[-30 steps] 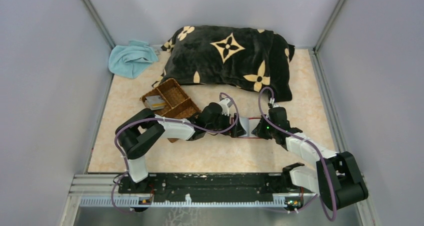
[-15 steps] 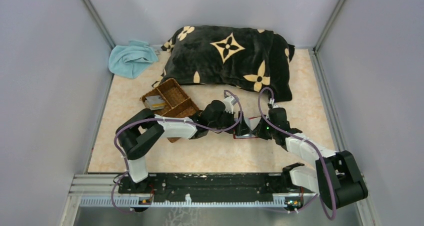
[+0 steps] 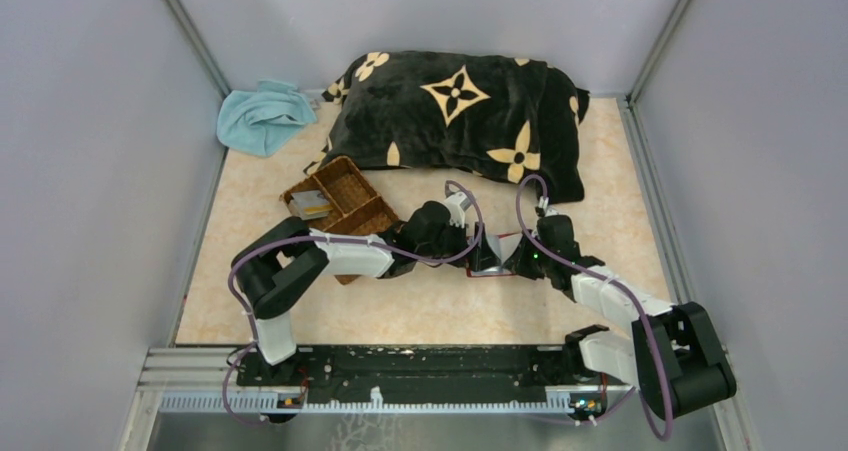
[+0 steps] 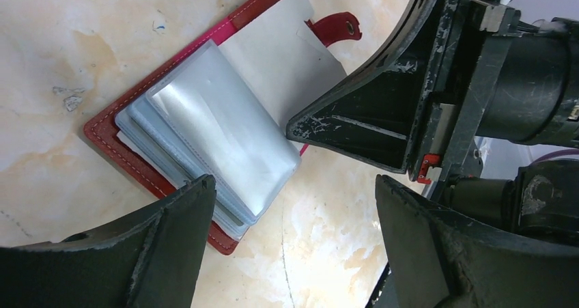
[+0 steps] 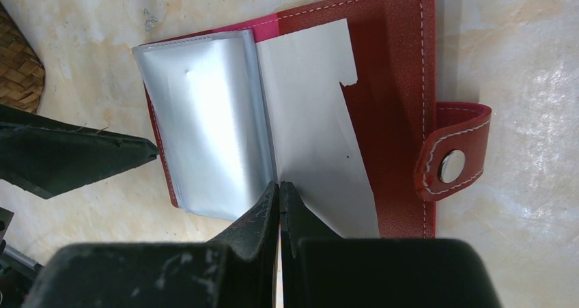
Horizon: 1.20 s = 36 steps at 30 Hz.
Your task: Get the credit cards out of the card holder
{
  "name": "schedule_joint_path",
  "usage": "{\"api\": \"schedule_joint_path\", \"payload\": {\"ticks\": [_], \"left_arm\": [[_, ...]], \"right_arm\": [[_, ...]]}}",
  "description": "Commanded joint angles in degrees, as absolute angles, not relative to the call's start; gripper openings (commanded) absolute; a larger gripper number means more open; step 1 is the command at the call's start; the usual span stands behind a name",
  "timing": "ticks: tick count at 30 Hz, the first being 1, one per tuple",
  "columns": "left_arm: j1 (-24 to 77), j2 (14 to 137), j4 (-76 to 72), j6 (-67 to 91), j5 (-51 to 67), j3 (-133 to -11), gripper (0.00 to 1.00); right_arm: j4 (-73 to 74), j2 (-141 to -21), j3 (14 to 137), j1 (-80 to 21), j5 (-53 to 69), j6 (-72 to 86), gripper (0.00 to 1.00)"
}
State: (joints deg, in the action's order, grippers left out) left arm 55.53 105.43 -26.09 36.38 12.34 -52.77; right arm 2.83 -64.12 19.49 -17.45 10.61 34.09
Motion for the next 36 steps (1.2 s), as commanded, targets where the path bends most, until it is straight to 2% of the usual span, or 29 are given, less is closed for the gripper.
{"api": "schedule_joint_path", "payload": {"ticks": [1,28,36], "left_arm": [[55.47,106.00,-25.42,36.03,11.59,-52.74,0.92],[56.92,113.64,-33.64,42.82,21.55,-59.38,0.92],[58.41,112.64,-36.65,45.01,23.47,-59.58,0.91]], "right_arm": [[1.93,-62.95,20.03,-17.41,10.13,33.31,0.00],[0.27,-62.20,18.13,-17.49,14.07,33.74,0.00],[-0.05,-60.67,17.86,-17.49,14.89,33.90,0.00]]}}
